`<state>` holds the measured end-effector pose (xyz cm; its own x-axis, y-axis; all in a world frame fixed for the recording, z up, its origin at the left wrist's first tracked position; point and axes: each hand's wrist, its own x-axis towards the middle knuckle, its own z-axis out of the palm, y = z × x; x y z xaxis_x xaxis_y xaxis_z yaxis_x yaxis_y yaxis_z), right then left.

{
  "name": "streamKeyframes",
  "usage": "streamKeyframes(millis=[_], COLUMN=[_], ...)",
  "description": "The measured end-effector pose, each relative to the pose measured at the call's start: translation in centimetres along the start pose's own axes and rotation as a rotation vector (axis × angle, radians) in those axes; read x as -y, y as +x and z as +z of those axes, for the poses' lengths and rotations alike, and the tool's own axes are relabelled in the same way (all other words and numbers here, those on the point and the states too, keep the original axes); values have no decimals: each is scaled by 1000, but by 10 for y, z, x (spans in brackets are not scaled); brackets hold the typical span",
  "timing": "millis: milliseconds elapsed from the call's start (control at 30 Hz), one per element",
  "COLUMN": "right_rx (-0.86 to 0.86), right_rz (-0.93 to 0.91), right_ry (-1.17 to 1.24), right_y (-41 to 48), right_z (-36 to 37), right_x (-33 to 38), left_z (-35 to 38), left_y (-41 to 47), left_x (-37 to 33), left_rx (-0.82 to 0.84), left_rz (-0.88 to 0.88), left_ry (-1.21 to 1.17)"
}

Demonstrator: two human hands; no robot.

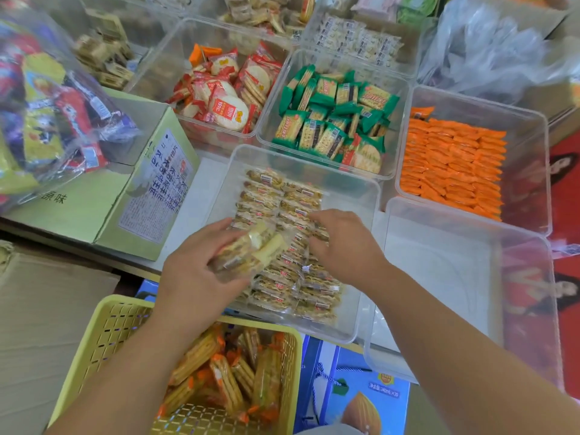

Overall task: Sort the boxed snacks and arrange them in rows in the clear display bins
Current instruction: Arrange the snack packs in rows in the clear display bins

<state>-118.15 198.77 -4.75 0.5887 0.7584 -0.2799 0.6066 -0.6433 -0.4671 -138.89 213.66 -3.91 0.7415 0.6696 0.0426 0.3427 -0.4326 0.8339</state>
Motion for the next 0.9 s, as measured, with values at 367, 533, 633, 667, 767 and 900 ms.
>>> streamKeyframes(millis=[367,533,633,667,767,900], right_rx=[266,159,25,-20,-89,-120], right_rz=[292,384,500,516,490,390], right_ry=[1395,1534,1530,1524,1506,1532], right_y=[-89,-101,-104,-105,-108,-110], right_z=[3,4,3,2,0,-2], right_x=[19,11,1,-4,-16,-20], left_z=[22,22,15,12,4,4], left_y=[-29,-38,-42,-43,-46,-45], left_x=[-30,-37,-38,-38,-39,-31], left_rx=[18,59,31,16,-52,36], left_rz=[500,535,406,329,18,-294], left_ry=[319,290,191,146,57,-119])
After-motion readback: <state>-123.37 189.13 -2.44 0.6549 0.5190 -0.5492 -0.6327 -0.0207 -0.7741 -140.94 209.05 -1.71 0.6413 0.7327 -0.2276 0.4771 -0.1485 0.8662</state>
